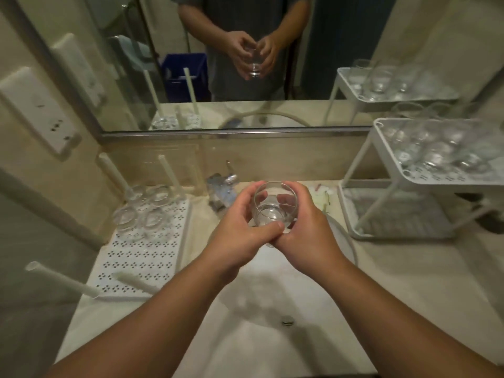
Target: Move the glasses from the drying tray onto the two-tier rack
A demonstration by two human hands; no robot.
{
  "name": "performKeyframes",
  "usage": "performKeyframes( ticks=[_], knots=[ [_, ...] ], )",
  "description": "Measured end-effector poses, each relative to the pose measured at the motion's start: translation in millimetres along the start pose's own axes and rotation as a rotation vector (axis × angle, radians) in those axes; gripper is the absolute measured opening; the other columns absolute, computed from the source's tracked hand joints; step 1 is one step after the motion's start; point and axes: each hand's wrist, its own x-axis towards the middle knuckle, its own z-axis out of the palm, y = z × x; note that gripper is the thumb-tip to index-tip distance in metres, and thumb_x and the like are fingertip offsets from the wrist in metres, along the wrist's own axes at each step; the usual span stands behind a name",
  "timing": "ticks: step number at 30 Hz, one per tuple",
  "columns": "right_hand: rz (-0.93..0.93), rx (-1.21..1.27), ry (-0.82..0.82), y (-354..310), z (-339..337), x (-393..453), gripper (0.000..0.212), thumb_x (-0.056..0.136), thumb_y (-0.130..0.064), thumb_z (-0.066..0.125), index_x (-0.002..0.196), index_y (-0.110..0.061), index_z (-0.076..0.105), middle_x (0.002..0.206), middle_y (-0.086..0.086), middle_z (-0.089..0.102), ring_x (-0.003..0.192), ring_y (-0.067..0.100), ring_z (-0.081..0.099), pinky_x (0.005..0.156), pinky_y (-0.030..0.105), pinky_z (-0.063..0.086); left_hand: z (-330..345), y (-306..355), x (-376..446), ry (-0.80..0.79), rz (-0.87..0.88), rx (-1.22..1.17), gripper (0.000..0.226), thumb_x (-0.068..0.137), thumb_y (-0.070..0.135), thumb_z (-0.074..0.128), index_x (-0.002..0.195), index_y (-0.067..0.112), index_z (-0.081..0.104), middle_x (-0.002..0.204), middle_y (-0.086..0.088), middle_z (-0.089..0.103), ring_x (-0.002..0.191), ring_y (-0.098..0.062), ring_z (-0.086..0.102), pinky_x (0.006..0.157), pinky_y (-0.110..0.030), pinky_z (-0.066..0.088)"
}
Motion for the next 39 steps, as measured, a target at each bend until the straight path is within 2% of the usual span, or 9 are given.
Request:
performKeyframes(
  ticks=[6, 10, 13, 19, 25, 28, 30, 35, 39],
  knots=[
    [0.102, -0.033, 0.099, 57.0, -63.1, -10.5, 0.089, 0.050, -0.050, 0.073, 0.131, -0.048, 0.035, 0.118, -0.017, 0.059, 0.105, 0.000, 0.060, 0.080, 0.010, 0.044, 76.2, -19.0, 26.2, -0.138, -0.074, 0.073, 0.076, 0.066, 0.018, 0.077, 0.132, 0.042, 0.050, 0.131, 0.019, 0.056, 0.119, 0.012, 0.053, 0.098, -0.026, 0.051],
    [0.149, -0.062, 0.127, 93.3, -101.7, -13.7, 0.087, 0.062, -0.027, 0.085, 0.132, -0.046, 0.035, 0.117, -0.015, 0.058, 0.101, -0.001, 0.060, 0.071, 0.001, 0.039, 123.0, -30.5, 38.4, -0.183, -0.107, 0.120, 0.074, 0.067, 0.024, 0.078, 0.130, 0.051, 0.051, 0.111, 0.037, 0.057, 0.103, 0.021, 0.055, 0.076, -0.011, 0.051],
    [0.168, -0.076, 0.147, 119.0, -125.1, -15.2, 0.087, 0.065, -0.023, 0.085, 0.134, -0.040, 0.036, 0.120, -0.011, 0.058, 0.102, 0.004, 0.060, 0.070, -0.001, 0.039, 155.4, -40.6, 47.3, -0.193, -0.120, 0.189, 0.077, 0.070, 0.027, 0.078, 0.139, 0.047, 0.049, 0.116, 0.031, 0.057, 0.100, 0.017, 0.057, 0.069, -0.009, 0.050],
    [0.222, -0.098, 0.143, 166.3, -163.6, -16.0, 0.083, 0.068, -0.021, 0.081, 0.135, -0.038, 0.036, 0.132, -0.003, 0.059, 0.111, 0.010, 0.060, 0.078, 0.008, 0.041, 212.7, -61.5, 65.3, -0.198, -0.174, 0.328, 0.082, 0.078, 0.026, 0.078, 0.149, 0.036, 0.039, 0.128, 0.010, 0.053, 0.095, 0.007, 0.060, 0.068, -0.008, 0.048],
    [0.232, -0.165, 0.183, 206.4, -193.7, -10.4, 0.082, 0.064, -0.019, 0.083, 0.136, -0.031, 0.045, 0.126, 0.001, 0.052, 0.105, 0.013, 0.056, 0.089, 0.027, 0.048, 253.3, -87.7, 77.1, -0.197, -0.273, 0.266, 0.059, 0.073, 0.027, 0.073, 0.128, 0.041, 0.056, 0.120, 0.022, 0.065, 0.110, -0.002, 0.063, 0.090, -0.027, 0.056],
    [0.253, -0.152, 0.184, 223.2, -204.6, -2.5, 0.083, 0.063, -0.022, 0.086, 0.135, -0.034, 0.047, 0.120, 0.001, 0.047, 0.102, 0.014, 0.056, 0.088, 0.028, 0.050, 269.1, -100.6, 84.0, -0.139, -0.356, 0.187, 0.073, 0.080, 0.021, 0.074, 0.147, 0.024, 0.045, 0.136, 0.013, 0.055, 0.118, -0.005, 0.060, 0.083, -0.017, 0.052],
    [0.252, -0.158, 0.178, 233.4, -208.7, 4.2, 0.086, 0.062, -0.025, 0.088, 0.137, -0.034, 0.046, 0.119, -0.003, 0.046, 0.103, 0.013, 0.055, 0.088, 0.027, 0.049, 278.7, -106.1, 87.8, -0.094, -0.396, 0.133, 0.072, 0.077, 0.021, 0.073, 0.143, 0.025, 0.044, 0.126, 0.013, 0.056, 0.111, 0.000, 0.060, 0.074, -0.011, 0.049],
    [0.249, -0.160, 0.146, 254.1, -209.7, 23.2, 0.087, 0.066, -0.021, 0.087, 0.141, -0.033, 0.044, 0.125, -0.005, 0.044, 0.108, 0.010, 0.049, 0.088, 0.022, 0.042, 294.1, -118.0, 100.3, 0.023, -0.495, 0.077, 0.075, 0.063, 0.030, 0.070, 0.135, 0.032, 0.047, 0.113, 0.007, 0.055, 0.102, -0.012, 0.064, 0.088, -0.035, 0.056],
    [0.253, -0.163, 0.137, 267.0, -210.4, 40.3, 0.086, 0.066, -0.014, 0.086, 0.141, -0.028, 0.045, 0.125, 0.000, 0.048, 0.110, 0.018, 0.054, 0.093, 0.031, 0.048, 301.9, -120.9, 107.2, 0.049, -0.520, 0.002, 0.080, 0.062, 0.033, 0.071, 0.137, 0.027, 0.045, 0.118, 0.015, 0.056, 0.102, -0.008, 0.064, 0.078, -0.029, 0.054]
  ],
)
